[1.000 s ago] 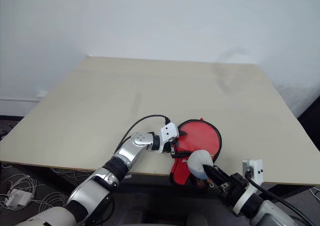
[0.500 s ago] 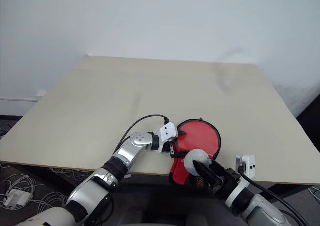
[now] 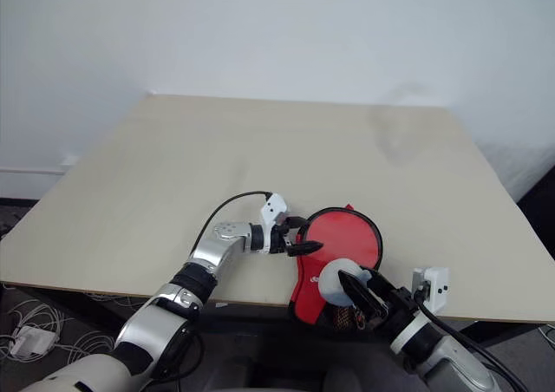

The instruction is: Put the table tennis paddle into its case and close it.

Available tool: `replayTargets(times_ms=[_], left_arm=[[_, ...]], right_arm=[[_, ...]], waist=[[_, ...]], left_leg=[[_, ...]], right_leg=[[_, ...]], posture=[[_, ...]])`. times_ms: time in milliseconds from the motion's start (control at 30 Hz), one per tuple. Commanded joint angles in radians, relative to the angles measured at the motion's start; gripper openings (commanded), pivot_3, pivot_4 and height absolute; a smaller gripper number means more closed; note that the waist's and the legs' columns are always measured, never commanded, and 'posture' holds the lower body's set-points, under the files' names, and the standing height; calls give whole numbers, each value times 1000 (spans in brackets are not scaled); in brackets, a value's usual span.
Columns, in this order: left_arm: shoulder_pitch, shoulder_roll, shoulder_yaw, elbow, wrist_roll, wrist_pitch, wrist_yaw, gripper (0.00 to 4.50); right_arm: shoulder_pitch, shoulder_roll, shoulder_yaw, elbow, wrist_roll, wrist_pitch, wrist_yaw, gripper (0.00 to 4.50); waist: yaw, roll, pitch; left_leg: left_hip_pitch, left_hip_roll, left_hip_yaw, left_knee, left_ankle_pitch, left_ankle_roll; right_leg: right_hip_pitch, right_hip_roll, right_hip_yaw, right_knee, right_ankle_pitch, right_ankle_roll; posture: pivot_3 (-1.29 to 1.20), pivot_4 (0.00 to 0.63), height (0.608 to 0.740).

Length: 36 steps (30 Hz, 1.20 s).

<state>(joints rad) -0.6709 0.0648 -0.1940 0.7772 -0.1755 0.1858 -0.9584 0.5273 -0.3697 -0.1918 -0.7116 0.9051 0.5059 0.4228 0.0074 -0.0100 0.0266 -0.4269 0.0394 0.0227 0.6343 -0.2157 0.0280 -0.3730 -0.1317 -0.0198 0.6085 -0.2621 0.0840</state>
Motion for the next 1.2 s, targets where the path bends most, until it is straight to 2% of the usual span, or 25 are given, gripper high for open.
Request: replayTargets(times_ms=[33,267,367,467,567,833,1033,1200], left_arm=[[-36,-1,35,-20,-27,15,-26,4500],[-54,26,88,-41,-52,49,-86,4500],[-49,68,87,-60,-49,25,-135,4500],[-27,127,89,-116,-66,0,-216,4500],[-4,188,93,-158,-75,-16,-282,4500],[43,330,104,-170,-49,-96,-366,4500],[52,401,129,-64,-7,-176,-294,4500],[111,431,144,-103,-15,-163,-273,4500]], right_arm=[[-44,8,-67,-21,31,-54,-8,3015],[-108,-13,-129,-17,77,-61,-17,3015],[-125,-44,-167,2,91,-55,5,3015],[-132,-95,-192,29,45,-67,58,3015],[-175,-127,-211,77,19,-64,51,3015],[-340,-156,-187,150,-72,-34,-24,3015],[-525,-161,-146,178,-118,13,-104,3015],[-580,-185,-73,238,-198,18,-51,3015]], waist=[[6,1,3],[6,3,11],[5,3,11],[6,3,11],[6,3,11],[6,4,11],[5,5,11],[6,4,11]], left_leg=[[-4,0,0,2,1,1],[-4,5,0,7,-1,0],[-4,5,0,10,-1,0],[-4,5,0,11,-1,0],[-4,5,0,11,-1,0],[-3,6,1,12,-1,0],[-3,6,1,13,0,0],[-3,6,1,13,0,0]], right_leg=[[-3,3,0,0,4,-1],[-1,9,1,0,4,-2],[-1,9,1,1,4,-6],[-1,10,2,2,5,-8],[-1,10,2,2,5,-8],[-1,11,4,4,6,-8],[-1,11,5,7,6,-7],[-1,11,5,8,7,-5]], posture=[[0,0,740],[0,0,740],[0,0,740],[0,0,740],[0,0,740],[0,0,740],[0,0,740],[0,0,740]])
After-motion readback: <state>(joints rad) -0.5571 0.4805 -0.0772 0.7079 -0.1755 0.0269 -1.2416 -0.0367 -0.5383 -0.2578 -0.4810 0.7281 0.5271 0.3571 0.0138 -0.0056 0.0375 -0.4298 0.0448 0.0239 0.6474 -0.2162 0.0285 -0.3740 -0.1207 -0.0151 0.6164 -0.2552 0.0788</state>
